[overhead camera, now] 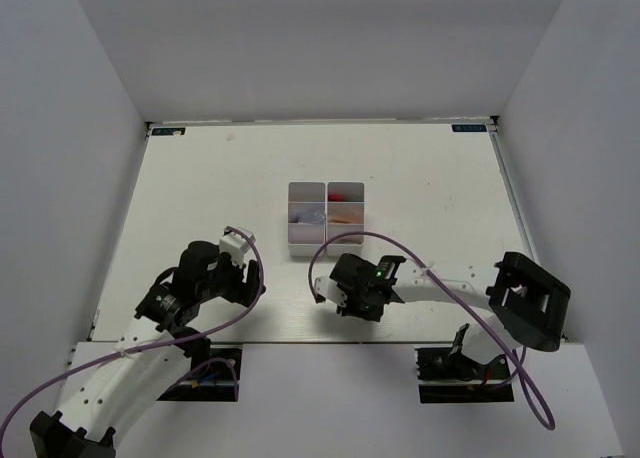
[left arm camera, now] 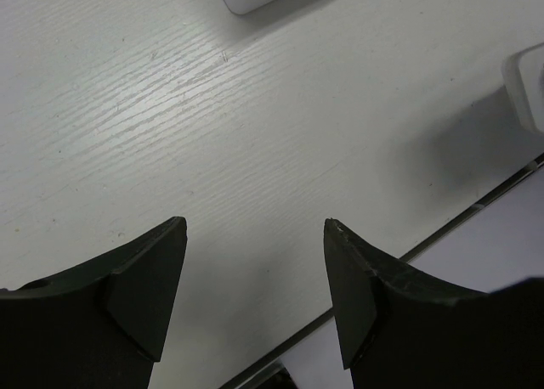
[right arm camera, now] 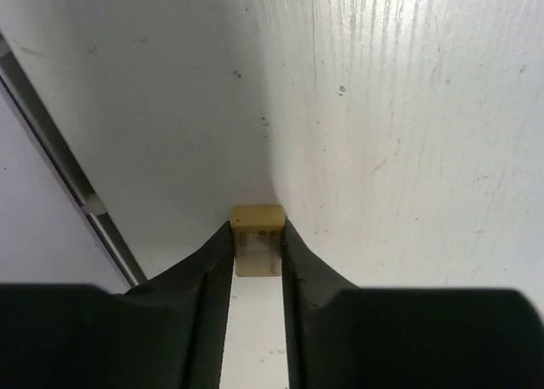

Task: Sort the stationery into containers
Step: Pick up the stationery from the corner of the board.

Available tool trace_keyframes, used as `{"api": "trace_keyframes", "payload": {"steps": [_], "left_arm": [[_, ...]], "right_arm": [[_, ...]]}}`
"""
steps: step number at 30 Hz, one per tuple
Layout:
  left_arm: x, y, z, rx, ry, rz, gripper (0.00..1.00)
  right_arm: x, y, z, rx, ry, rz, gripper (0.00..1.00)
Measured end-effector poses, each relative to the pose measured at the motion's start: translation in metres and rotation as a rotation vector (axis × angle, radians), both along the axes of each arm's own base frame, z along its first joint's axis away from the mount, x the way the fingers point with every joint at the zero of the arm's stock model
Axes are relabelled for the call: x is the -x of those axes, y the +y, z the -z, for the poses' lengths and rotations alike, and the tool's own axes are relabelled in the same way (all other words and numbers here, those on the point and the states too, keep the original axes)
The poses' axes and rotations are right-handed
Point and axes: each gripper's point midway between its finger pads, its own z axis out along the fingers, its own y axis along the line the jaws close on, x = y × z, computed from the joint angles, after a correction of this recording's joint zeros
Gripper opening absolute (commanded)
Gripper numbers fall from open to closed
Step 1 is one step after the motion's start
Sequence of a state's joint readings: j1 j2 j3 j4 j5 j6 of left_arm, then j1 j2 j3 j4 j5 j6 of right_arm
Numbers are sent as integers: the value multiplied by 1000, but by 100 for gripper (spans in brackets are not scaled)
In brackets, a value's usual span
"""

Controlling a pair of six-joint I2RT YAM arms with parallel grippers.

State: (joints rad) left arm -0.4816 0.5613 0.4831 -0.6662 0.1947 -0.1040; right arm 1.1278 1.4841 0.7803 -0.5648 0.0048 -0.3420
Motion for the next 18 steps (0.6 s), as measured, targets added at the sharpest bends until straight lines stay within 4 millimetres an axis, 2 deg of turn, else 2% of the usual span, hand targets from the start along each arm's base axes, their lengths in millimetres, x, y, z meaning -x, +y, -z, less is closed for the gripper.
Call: {"api": "trace_keyframes", "payload": {"steps": [1,2,3,8,11,14,18], "left_arm": [[0,0,0,1,-1,0,76],[0,0,0,1,-2,0,76],[0,0,-1,1,-3,0,76],[0,0,-1,2,-4,0,76],[0,0,-1,2,-4,0,76],[0,0,0,0,-2,0,76],[0,0,0,-1,-1,1,76]], "right_arm": [[0,0,0,0,-10,-7,20],[-1,0,0,1,-18,-14,6],[-1,0,0,4,-22,-11,0],[-3,0,-3,4,-33,-25,0],[-19,-3,-9,17,-111,-39,0],[-43,3,-29,-5,-207,-51,0],[-77,30,-71,-95,-312,-53,0]]}}
